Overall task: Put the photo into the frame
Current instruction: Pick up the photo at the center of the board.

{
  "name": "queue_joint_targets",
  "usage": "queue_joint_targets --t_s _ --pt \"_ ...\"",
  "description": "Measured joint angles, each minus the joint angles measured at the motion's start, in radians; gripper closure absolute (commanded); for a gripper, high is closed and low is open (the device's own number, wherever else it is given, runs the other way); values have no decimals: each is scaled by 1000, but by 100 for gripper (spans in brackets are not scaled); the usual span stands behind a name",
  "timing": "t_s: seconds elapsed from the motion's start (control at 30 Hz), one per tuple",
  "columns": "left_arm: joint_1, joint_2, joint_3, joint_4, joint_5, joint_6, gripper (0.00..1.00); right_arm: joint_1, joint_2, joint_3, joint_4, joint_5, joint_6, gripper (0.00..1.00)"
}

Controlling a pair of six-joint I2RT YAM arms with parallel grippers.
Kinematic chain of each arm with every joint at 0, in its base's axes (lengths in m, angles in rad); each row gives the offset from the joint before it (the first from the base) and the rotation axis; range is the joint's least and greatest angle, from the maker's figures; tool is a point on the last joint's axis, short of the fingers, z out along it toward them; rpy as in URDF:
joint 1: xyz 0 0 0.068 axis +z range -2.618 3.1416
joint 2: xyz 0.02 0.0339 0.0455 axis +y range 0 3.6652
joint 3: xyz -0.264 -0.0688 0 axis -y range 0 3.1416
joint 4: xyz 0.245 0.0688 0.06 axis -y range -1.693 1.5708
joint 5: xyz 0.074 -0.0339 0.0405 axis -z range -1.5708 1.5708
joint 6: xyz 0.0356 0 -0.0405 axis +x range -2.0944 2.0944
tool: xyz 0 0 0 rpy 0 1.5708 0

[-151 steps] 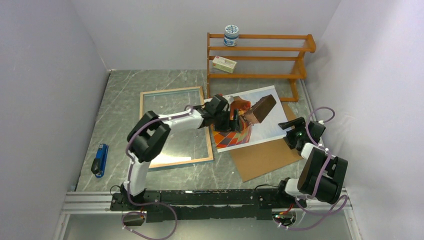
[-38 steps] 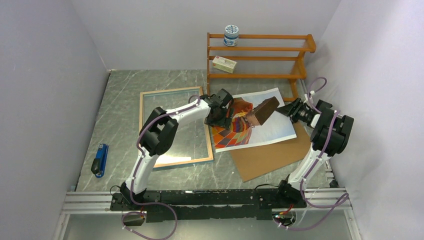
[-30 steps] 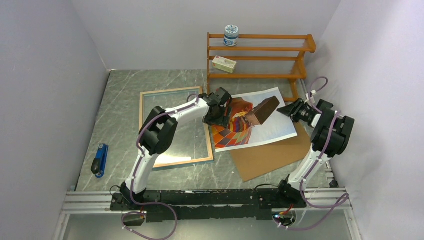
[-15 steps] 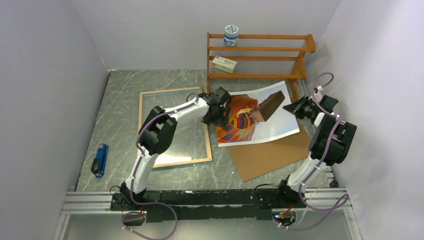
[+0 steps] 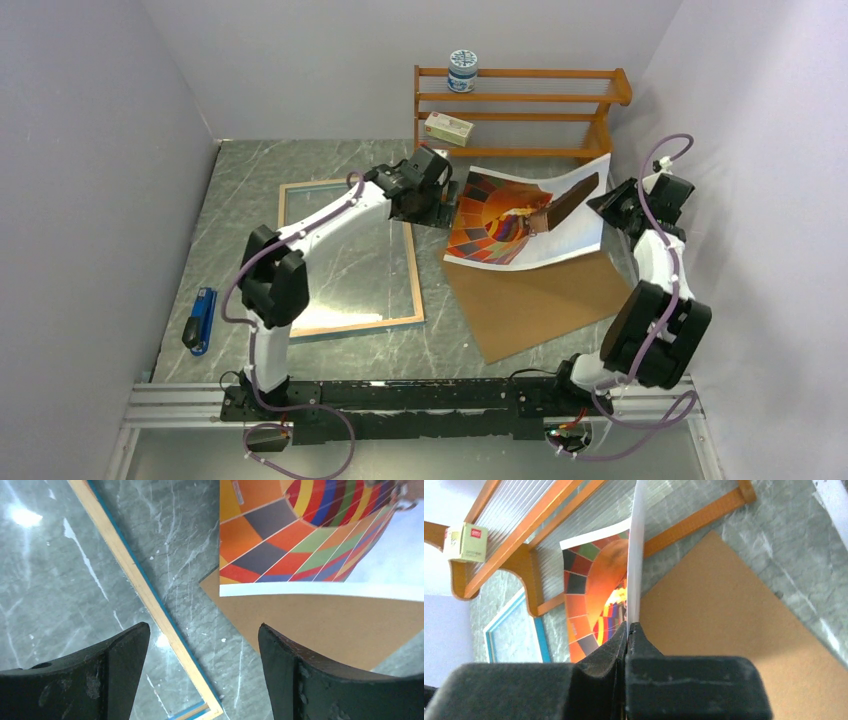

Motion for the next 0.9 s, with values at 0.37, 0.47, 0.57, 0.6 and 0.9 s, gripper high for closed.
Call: queue_joint_targets --t_s 0.37,0.47,0.57,0.6,0.9 --pt "1 -180 -80 -31 -45 -32 14 12 -311 -3 -240 179 150 100" --pt "1 -232 -115 -44 -57 -39 13 13 -339 34 -296 207 186 100" --pt "1 -289 -135 -68 -77 -48 11 24 -364 86 -356 232 204 100" --pt "1 -306 -138 -76 -85 -53 11 32 -373 109 -376 240 204 100" --pt "27 -457 -154 -90 -119 -52 8 299 -384 467 -496 306 191 100"
